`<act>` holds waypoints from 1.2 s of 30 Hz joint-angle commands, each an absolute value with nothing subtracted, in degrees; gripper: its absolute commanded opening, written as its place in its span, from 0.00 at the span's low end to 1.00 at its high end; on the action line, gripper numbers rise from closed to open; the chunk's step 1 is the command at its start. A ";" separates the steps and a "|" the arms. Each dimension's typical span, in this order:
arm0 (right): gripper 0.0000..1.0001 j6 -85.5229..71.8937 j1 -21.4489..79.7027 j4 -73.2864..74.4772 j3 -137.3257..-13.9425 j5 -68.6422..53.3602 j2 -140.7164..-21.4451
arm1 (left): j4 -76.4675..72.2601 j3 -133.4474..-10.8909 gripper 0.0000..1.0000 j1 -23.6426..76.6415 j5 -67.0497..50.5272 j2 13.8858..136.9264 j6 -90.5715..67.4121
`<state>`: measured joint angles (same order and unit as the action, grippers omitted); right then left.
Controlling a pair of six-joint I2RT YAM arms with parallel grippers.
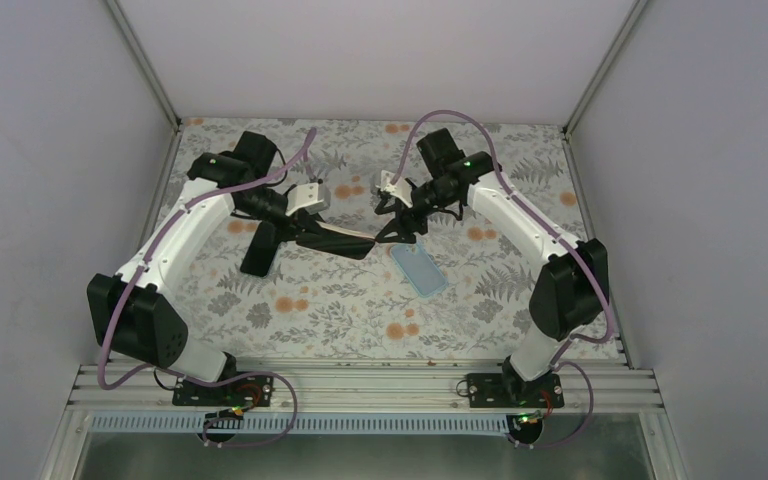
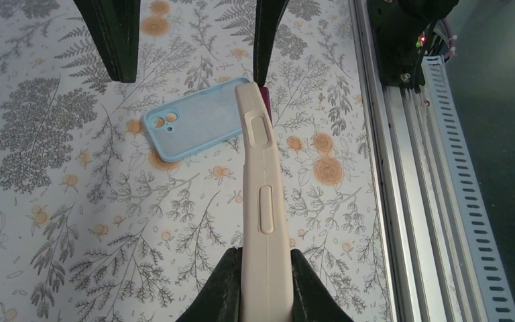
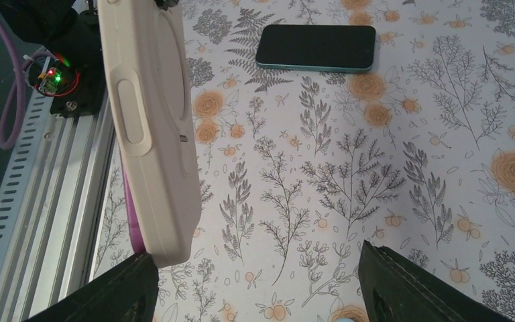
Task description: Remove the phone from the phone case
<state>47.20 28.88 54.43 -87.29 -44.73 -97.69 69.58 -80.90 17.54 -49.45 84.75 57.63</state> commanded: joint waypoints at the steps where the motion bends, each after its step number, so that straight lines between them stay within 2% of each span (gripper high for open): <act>1: 0.77 43.56 30.08 47.48 -89.49 -41.42 -98.89 | 72.10 -84.34 0.02 20.20 -59.87 84.21 58.99; 17: 0.79 41.54 37.76 48.75 -96.83 -39.40 -103.43 | 69.43 -84.84 0.02 25.13 -62.33 85.05 56.05; 23: 0.83 45.28 39.45 54.98 -100.05 -52.59 -108.02 | 65.67 -84.77 0.02 25.11 -61.13 83.89 52.97; 26: 0.81 50.90 42.23 60.71 -101.10 -56.65 -111.46 | 61.75 -84.32 0.02 25.05 -58.72 82.68 50.03; 28: 0.74 51.73 43.21 61.46 -100.59 -58.60 -112.18 | 57.94 -83.25 0.02 24.92 -55.21 81.30 47.84; 30: 0.64 52.94 42.89 63.20 -101.31 -62.27 -112.82 | 54.47 -82.69 0.02 24.89 -51.81 80.62 46.13; 36: 0.21 55.72 39.66 69.36 -103.78 -67.80 -112.67 | 43.69 -82.74 0.02 25.05 -41.09 80.99 39.21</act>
<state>54.08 37.50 67.35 -101.38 -53.04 -113.01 70.15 -80.66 23.68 -38.37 82.00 44.75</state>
